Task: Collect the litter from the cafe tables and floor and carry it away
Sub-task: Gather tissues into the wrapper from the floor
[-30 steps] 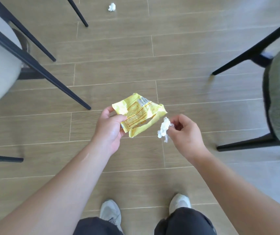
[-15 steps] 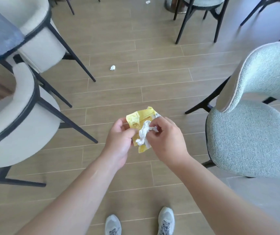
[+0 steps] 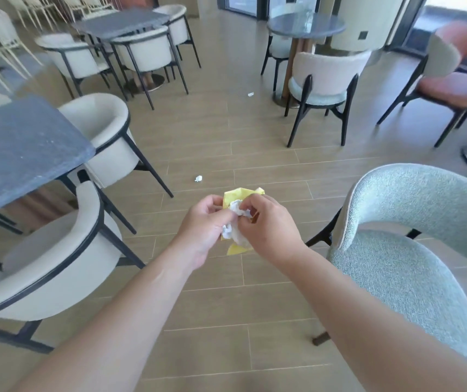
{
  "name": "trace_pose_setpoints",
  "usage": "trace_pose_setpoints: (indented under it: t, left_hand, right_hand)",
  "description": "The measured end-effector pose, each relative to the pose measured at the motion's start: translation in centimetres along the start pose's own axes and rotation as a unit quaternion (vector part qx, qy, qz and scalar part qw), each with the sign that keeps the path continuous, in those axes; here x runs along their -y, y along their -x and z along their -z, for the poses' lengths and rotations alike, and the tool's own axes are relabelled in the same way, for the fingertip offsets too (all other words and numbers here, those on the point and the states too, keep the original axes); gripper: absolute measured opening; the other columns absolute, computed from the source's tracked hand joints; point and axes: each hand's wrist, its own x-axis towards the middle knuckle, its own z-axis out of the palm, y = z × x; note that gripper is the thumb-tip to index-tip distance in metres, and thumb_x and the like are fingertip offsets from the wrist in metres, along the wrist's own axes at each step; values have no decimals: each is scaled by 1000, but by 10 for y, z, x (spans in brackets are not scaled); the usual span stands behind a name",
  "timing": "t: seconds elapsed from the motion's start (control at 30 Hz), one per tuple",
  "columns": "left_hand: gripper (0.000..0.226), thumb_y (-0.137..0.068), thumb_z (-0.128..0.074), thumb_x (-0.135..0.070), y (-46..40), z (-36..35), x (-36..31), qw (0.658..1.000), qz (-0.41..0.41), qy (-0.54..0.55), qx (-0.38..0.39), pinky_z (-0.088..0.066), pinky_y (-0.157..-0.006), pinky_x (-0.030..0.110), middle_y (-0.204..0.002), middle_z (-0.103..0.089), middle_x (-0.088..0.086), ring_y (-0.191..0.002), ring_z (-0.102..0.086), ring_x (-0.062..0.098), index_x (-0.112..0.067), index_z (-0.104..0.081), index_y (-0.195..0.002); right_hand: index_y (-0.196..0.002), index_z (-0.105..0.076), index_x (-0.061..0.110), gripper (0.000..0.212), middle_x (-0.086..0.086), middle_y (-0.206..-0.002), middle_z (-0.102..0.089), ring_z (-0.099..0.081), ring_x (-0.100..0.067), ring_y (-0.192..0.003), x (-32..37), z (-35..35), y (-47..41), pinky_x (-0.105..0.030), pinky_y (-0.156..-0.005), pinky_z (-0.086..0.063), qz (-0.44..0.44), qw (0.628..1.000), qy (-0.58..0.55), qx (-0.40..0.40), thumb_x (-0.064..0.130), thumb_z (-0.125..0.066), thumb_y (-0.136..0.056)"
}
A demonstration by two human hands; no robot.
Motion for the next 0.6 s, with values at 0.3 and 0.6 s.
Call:
trace_pose_setpoints:
  t: [0.3, 0.6]
  left_hand:
    - [16, -86, -73, -6, -39, 26, -21, 995, 25, 30, -92, -53, -58, 29, -68, -73, -4, -63, -68, 18, -19, -65, -83]
    - [15, -89, -70, -6, -147, 95, -37, 986, 65, 105, -109, -53, -50, 25, -81, -75, 0, -63, -71, 14, -19, -66, -94]
  right_hand:
    - [-83, -58, 41, 17, 11, -88, -62, -53, 0, -64, 10, 23, -29, -16, -56, -43, -30, 992, -123, 25, 24, -61, -78]
    - [-86, -62, 33, 13, 13, -81, -62, -50, 0, -55, 25, -22, -124, -19, -47, -44, -82, 988, -133, 15, 20, -63, -84]
